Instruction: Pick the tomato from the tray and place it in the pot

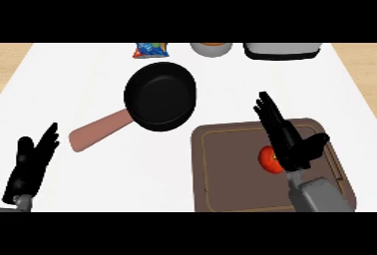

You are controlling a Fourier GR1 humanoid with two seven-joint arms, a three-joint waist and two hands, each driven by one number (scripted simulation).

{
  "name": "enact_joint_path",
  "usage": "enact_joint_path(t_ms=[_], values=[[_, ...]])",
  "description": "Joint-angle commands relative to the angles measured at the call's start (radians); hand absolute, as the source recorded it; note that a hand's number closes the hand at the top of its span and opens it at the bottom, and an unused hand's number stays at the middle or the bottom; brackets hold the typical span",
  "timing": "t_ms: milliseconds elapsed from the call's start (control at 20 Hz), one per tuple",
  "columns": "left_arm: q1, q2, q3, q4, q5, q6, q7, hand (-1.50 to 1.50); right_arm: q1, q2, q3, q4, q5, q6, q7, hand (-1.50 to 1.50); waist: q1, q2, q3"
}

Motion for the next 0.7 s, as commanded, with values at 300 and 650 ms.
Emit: enact_joint_path(t_ms=[300, 650], values=[[-0.14, -0.058, 0.082, -0.169, 0.067, 0.032, -0.079, 0.0, 0.068, -0.461, -0.127, 0.07, 0.357, -0.072, -0.129, 1.5, -0.017, 0.006, -0.04], [-0.185, -0.114, 0.093, -0.277, 0.088, 0.063, -0.027, 0.0, 0.269, -0.243, -0.357, 0.042, 0.198, -0.214, -0.507, -1.5, 0.01, 0.014, -0.002]])
